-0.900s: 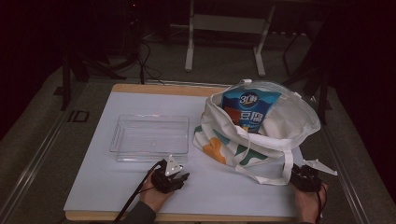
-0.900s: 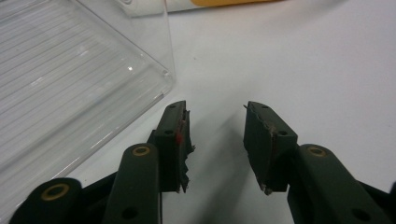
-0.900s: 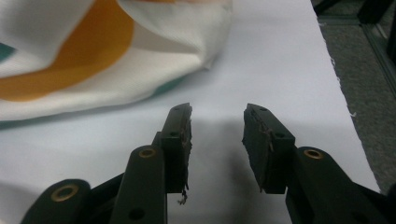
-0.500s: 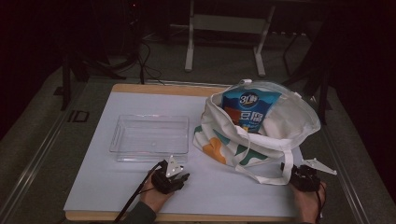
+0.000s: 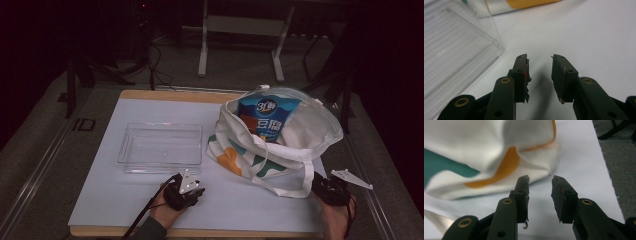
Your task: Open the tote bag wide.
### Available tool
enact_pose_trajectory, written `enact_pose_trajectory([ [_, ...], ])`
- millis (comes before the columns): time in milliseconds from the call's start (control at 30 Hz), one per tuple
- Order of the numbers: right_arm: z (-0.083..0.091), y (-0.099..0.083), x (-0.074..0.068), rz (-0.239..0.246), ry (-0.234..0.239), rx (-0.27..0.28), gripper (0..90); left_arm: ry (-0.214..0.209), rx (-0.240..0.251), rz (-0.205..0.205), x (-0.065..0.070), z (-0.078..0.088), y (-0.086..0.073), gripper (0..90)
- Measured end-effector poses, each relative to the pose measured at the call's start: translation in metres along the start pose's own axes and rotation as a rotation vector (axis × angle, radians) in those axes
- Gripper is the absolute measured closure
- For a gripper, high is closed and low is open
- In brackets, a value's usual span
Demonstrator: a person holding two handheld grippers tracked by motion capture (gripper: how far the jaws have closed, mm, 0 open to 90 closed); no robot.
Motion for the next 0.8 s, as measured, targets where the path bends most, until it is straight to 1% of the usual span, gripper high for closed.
enact_pose_trajectory([
  [33, 0.0, 0.0, 0.0, 0.0, 0.0, 0.0, 66.3, 0.0, 0.0, 0.0, 0.0, 0.0, 0.0, 65.5],
  [67, 0.002, 0.003, -0.001, 0.0, 0.005, 0.007, 66.4, -0.009, 0.006, 0.006, 0.001, 0.001, 0.001, 65.5],
  [100, 0.007, 0.009, -0.002, -0.004, 0.021, 0.023, 66.2, -0.018, 0.012, 0.011, 0.001, 0.003, 0.003, 65.5],
  [133, 0.007, 0.009, -0.002, -0.004, 0.021, 0.023, 66.2, -0.021, 0.015, 0.01, 0.001, 0.005, 0.004, 65.5],
  [167, 0.01, 0.014, -0.005, 0.01, 0.027, 0.029, 65.6, -0.021, 0.018, 0.01, 0.002, 0.006, 0.005, 65.5],
  [233, 0.01, 0.017, -0.006, 0.016, 0.031, 0.031, 65.3, -0.022, 0.017, 0.003, 0.003, 0.01, 0.007, 65.5],
  [267, 0.011, 0.021, -0.009, 0.024, 0.038, 0.034, 64.3, -0.036, 0.018, -0.007, 0.005, 0.015, 0.009, 65.6],
  [300, 0.011, 0.021, -0.009, 0.024, 0.038, 0.034, 64.3, -0.036, 0.018, -0.007, 0.005, 0.015, 0.009, 65.6],
  [333, 0.011, 0.023, -0.01, 0.03, 0.041, 0.033, 62.7, -0.042, 0.021, -0.009, 0.007, 0.017, 0.01, 65.6],
  [400, 0.011, 0.027, -0.01, 0.034, 0.039, 0.022, 56.0, -0.053, 0.013, -0.013, 0.01, 0.021, 0.012, 65.6],
  [467, 0.012, 0.031, -0.01, 0.037, 0.043, 0.022, 52.4, -0.077, 0.025, -0.012, 0.013, 0.025, 0.016, 65.6],
  [500, 0.013, 0.035, -0.009, 0.028, 0.045, 0.025, 49.8, -0.083, 0.034, -0.011, 0.014, 0.028, 0.018, 65.2],
  [567, 0.014, 0.038, -0.008, 0.02, 0.054, 0.025, 49.1, -0.086, 0.032, -0.019, 0.015, 0.032, 0.022, 64.8],
  [633, 0.015, 0.042, -0.006, 0.008, 0.066, 0.025, 47.6, -0.105, 0.038, -0.022, 0.017, 0.037, 0.027, 64.1],
  [667, 0.013, 0.046, -0.003, 0.008, 0.069, 0.014, 45.9, -0.113, 0.048, -0.034, 0.017, 0.042, 0.033, 64.1],
  [700, 0.013, 0.046, -0.003, 0.008, 0.069, 0.014, 45.9, -0.113, 0.048, -0.034, 0.017, 0.042, 0.033, 64.0],
  [733, 0.013, 0.05, -0.001, -0.006, 0.083, 0.017, 45.0, -0.112, 0.059, -0.038, 0.015, 0.047, 0.039, 63.9],
  [800, 0.012, 0.053, 0.001, -0.012, 0.093, 0.02, 44.5, -0.111, 0.063, -0.04, 0.014, 0.048, 0.041, 63.5],
])
Point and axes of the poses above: each handheld gripper's, and its own axes: z roughly backward along the jaws, y roughly out of its top, x roughly to its right, the point moved 8 cm from there along -z, roughly forward along the jaws, and after that the axes turned 13 degrees about -y, right-handed, at the moved point
